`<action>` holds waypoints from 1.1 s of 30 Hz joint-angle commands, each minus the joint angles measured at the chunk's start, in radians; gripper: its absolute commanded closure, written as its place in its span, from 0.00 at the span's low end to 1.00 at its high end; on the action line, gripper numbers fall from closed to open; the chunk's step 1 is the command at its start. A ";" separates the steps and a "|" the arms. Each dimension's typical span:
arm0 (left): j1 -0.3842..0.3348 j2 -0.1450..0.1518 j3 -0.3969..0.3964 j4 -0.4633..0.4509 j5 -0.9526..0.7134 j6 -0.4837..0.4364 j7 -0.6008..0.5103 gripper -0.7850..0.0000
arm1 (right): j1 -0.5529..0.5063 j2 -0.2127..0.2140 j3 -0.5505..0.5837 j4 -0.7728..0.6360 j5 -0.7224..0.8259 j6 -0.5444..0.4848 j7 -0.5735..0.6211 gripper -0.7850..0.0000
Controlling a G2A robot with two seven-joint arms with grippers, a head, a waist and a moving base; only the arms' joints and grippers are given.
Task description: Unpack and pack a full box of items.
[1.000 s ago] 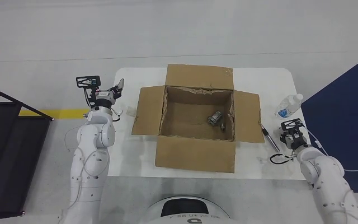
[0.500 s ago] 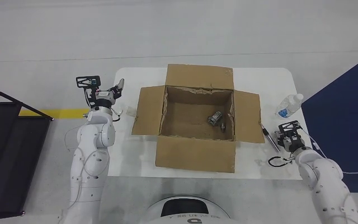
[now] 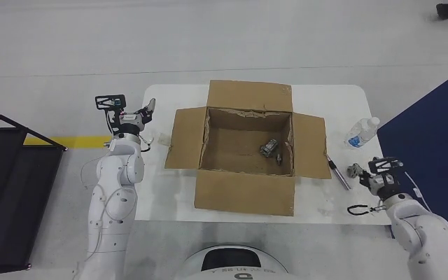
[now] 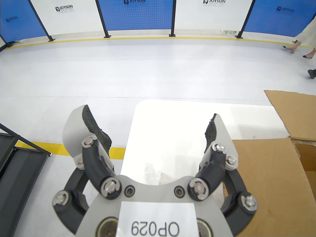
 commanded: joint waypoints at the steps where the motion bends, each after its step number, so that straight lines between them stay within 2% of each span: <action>1: 0.000 0.000 0.000 0.000 0.000 0.000 0.000 0.00 | -0.041 -0.003 0.040 -0.050 0.041 -0.017 -0.034 0.46; 6: 0.000 0.000 0.000 0.000 0.000 0.000 0.000 0.00 | -0.144 -0.012 0.126 -0.187 0.114 -0.117 -0.127 0.51; 8: 0.000 0.000 0.000 0.000 0.000 0.000 0.000 0.00 | -0.175 -0.015 0.148 -0.226 0.119 -0.148 -0.146 0.43; 9: 0.000 0.000 0.000 0.000 0.000 0.000 0.000 0.00 | -0.188 -0.015 0.153 -0.249 0.115 -0.175 -0.153 0.24; 10: 0.000 0.000 0.000 0.000 0.000 0.000 0.000 0.00 | -0.198 -0.016 0.161 -0.260 0.108 -0.197 -0.155 0.00; 21: 0.000 0.000 0.000 0.000 0.000 0.000 0.000 0.00 | -0.198 -0.016 0.160 -0.263 0.119 -0.209 -0.162 0.00; 24: 0.000 0.000 0.000 0.000 0.000 0.000 0.000 0.00 | -0.170 -0.014 0.159 -0.315 0.176 -0.326 -0.226 0.00; 27: 0.000 0.000 0.000 0.000 0.000 0.000 0.000 0.00 | -0.155 -0.012 0.188 -0.397 0.125 -0.354 -0.218 0.00; 30: 0.000 0.000 0.000 0.000 0.000 0.000 0.000 0.00 | -0.125 -0.007 0.187 -0.452 0.195 -0.398 -0.155 0.00; 33: 0.000 0.000 0.000 0.000 0.000 0.000 0.000 0.00 | -0.087 0.004 0.150 -0.563 0.155 -0.432 0.004 0.00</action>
